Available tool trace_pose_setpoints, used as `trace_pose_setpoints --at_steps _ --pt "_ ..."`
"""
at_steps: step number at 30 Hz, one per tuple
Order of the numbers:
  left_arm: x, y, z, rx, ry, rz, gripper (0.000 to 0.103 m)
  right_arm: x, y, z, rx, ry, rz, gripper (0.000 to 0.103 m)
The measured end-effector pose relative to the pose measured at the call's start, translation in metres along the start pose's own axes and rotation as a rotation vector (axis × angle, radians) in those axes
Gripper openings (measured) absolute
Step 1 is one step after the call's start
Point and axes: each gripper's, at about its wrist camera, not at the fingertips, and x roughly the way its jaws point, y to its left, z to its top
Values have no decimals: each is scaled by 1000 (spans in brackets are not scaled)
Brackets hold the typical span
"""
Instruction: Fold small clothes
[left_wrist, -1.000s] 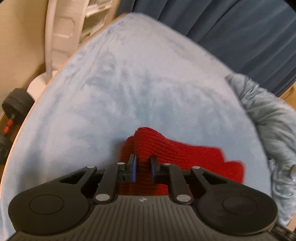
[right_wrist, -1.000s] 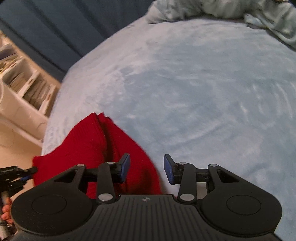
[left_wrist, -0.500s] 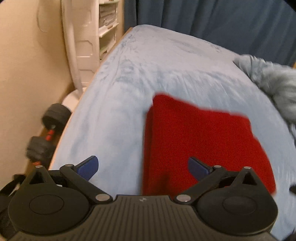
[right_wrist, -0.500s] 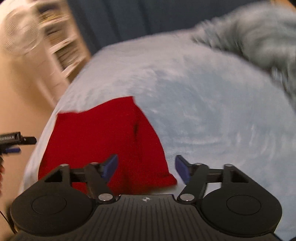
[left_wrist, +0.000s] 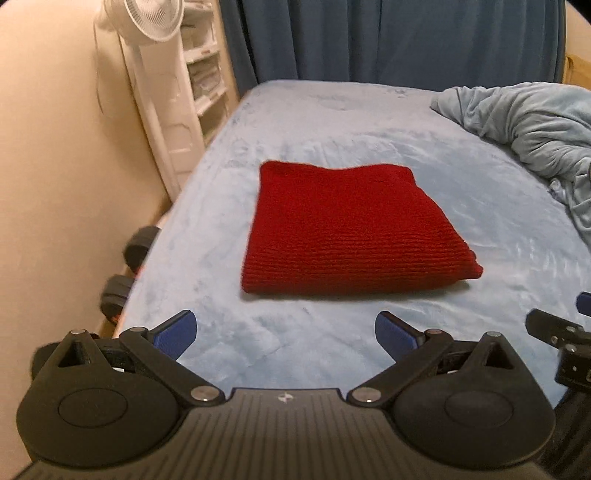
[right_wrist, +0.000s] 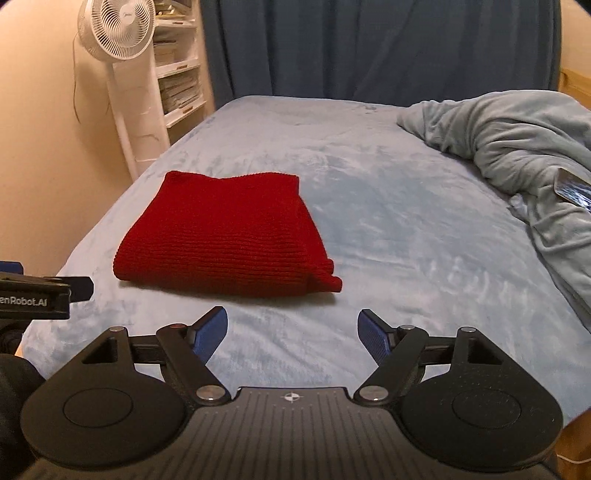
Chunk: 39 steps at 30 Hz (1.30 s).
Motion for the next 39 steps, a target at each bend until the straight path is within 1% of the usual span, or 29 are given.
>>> trace_pose_setpoints --at_steps 2,3,5,7,10,15,18,39 --pt "-2 1 -2 -16 4 10 103 -5 3 -1 1 3 10 79" --pt "-2 3 -3 -33 25 14 103 -7 5 -2 -3 1 14 79" --pt "-6 9 -7 -83 53 1 103 -9 10 -1 -23 -4 22 79" --pt "-11 13 -9 -99 56 -6 103 -12 14 -2 -44 -11 24 79" --pt "-17 14 -9 -79 40 16 103 -14 19 -1 -56 -14 26 79" --pt "-22 18 -7 -79 31 10 103 -16 25 -1 -63 -14 22 79" --pt "-23 16 -8 -78 26 27 103 -17 26 0 -74 -13 24 79" --pt "-26 19 -8 -80 31 27 103 -16 33 -2 -97 -4 36 79"
